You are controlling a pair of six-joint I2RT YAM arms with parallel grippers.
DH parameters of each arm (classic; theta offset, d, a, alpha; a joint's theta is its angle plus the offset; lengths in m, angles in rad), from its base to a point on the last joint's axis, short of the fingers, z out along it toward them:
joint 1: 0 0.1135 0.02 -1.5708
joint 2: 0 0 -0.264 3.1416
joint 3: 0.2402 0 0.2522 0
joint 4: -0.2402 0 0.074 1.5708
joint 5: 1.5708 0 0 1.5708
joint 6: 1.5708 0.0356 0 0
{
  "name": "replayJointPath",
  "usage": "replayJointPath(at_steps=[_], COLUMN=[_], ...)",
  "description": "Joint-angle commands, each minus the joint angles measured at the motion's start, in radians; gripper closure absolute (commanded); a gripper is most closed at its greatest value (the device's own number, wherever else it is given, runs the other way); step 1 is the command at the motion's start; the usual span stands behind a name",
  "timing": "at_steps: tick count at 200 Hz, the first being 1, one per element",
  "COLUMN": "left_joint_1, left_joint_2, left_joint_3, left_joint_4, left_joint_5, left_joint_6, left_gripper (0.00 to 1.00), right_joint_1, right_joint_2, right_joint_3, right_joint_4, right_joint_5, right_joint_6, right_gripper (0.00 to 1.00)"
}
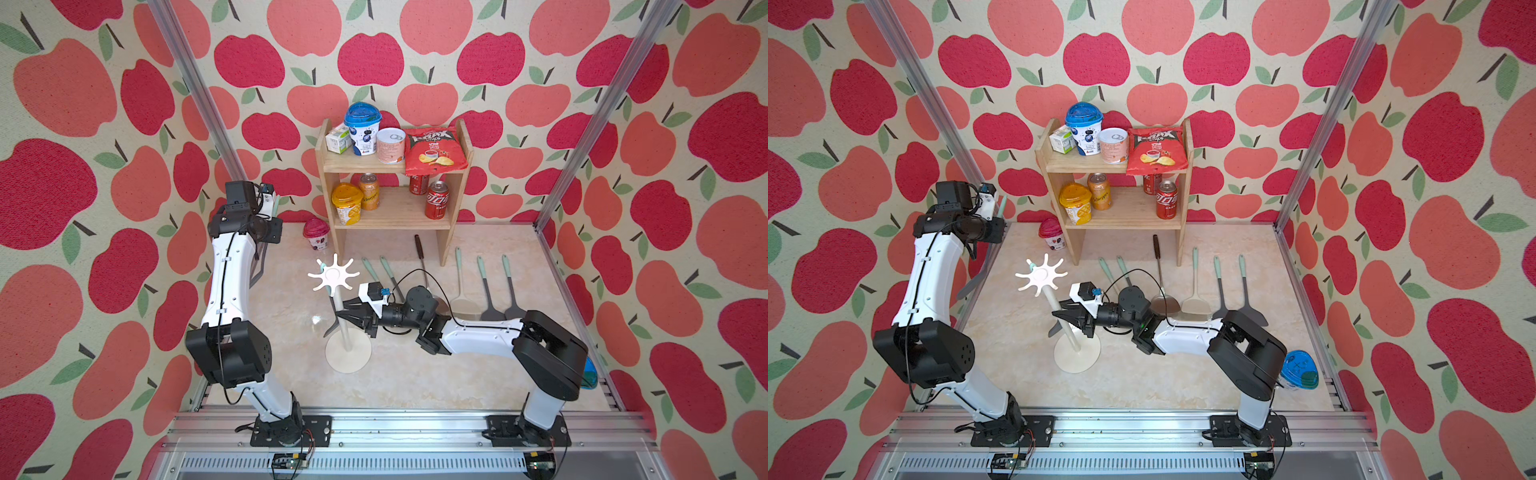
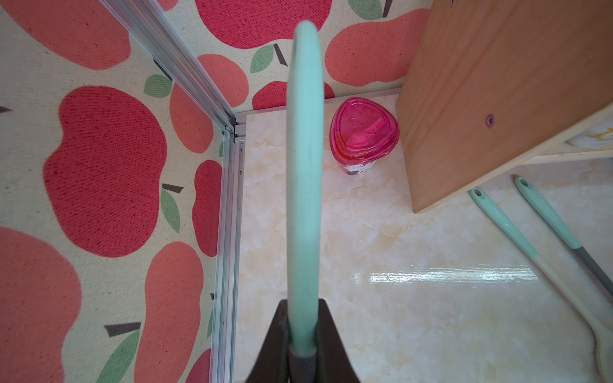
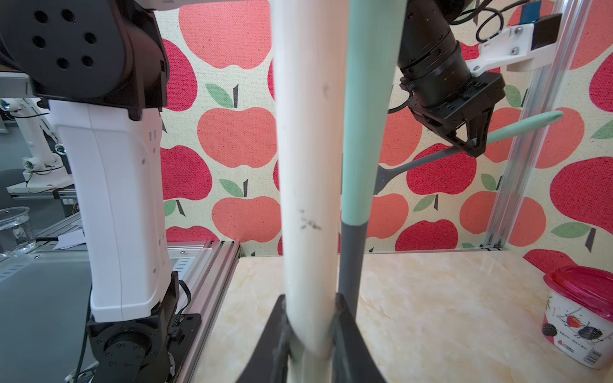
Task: Take the spatula off the kitchen utensil rack
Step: Place the spatula at the center of the board.
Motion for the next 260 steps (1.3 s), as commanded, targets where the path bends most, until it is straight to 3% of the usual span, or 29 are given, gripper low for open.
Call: replayJointPath(at_steps=[1, 68, 110, 193, 260], left_joint_1=[0.008, 0.006, -0.020, -0.027, -0.031], left_joint_2=[0.050, 0.077, 0.084, 0.217, 0.295], left_joint_3=[0.002, -0.192, -0.288, -0.271, -0.271], left_joint_4=[-0.025, 0.107, 0.194, 0.153, 0.176], left_joint_5=[-0.015, 0.009, -0.099, -0.197, -0.319], left_joint_6=[0.040, 0.051, 0.063, 0.080, -0.013], left_gripper=[1.00, 1.00, 1.00, 1.00, 1.00], right_joint_1=[-0.002, -0.002, -0.001, -0.003, -0.008], right_joint_2=[-0.022, -0.018, -0.015, -0.008, -0.018], right_joint_3=[-0.013, -0.014, -0.015, -0.013, -0.019], right_joint_4=[-0.018, -0.020, -0.024, -0.029, -0.037], right_joint_5=[-0.028, -0.027, -0.023, -0.024, -0.019], right_joint_6=[0.010, 0.009, 0.003, 0.002, -0.005], right_gripper=[0.96, 0.96, 0.96, 0.96, 0.96])
